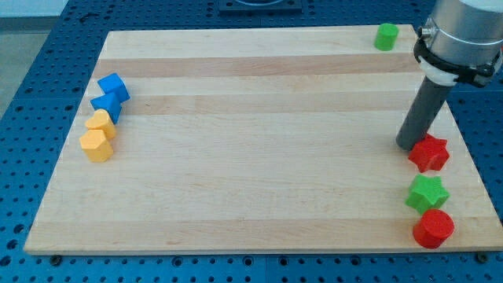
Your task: Move red star closer to the green star
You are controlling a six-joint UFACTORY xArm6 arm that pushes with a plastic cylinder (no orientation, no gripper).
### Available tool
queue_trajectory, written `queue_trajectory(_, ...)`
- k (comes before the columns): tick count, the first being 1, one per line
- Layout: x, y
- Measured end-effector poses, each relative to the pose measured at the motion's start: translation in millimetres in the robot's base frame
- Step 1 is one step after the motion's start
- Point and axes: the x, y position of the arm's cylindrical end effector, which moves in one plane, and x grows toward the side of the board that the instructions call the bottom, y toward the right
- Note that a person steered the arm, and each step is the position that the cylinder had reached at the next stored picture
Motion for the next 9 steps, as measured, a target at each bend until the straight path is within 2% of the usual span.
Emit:
queue_trajectory(2,3.6,0.0)
queue_trajectory(4,-36.8,20.0)
queue_trajectory(5,-36.7,29.0)
queue_trajectory(6,-21.9,55.6)
queue_trajectory(7,11.3,43.0)
queue_trajectory(9,12.3,42.9)
